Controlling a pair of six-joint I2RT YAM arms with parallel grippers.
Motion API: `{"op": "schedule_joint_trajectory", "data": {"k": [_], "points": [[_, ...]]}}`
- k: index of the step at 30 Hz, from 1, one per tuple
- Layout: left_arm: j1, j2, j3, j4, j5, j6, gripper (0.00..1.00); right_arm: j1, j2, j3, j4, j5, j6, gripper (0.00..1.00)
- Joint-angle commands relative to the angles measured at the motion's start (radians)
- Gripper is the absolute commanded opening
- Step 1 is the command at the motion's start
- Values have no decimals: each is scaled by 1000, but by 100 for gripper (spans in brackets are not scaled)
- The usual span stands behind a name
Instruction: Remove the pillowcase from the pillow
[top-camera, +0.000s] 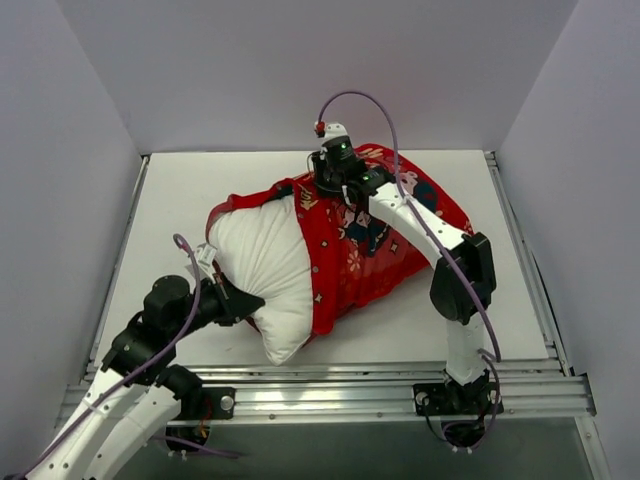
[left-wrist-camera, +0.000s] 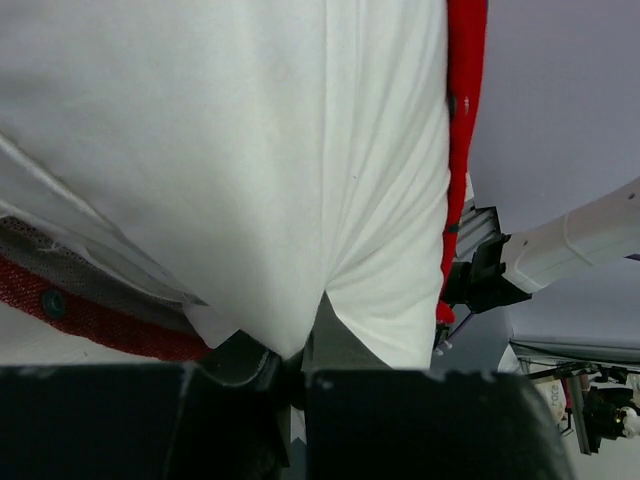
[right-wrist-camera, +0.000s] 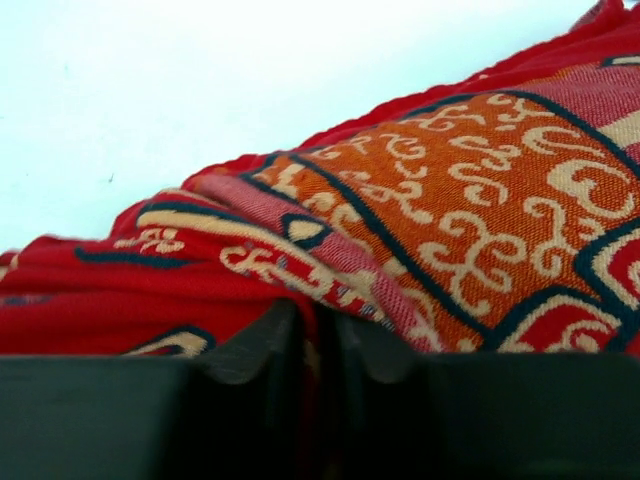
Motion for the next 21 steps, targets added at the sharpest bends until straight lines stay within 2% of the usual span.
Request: {"op": "schedule_joint_trajectory", "data": {"k": [1, 2, 5, 11, 14, 21], "points": [[-9, 83, 61, 143, 27, 29, 2, -8, -153, -101, 87, 24, -77, 20], [-9, 108, 64, 198, 19, 23, 2, 10, -217, -127, 104, 22, -77, 30], [-9, 202, 93, 264, -12, 18, 2, 58, -358, -245, 135, 11, -37, 43], [-11, 345, 157, 370, -96, 41, 2, 127, -646, -564, 179, 62, 93, 61], [-12, 395, 186, 411, -153, 61, 2, 195, -752, -702, 179, 108, 148, 65], [-14, 480, 249, 454, -233, 68, 2, 331, -895, -926, 138, 209, 293, 66]]}}
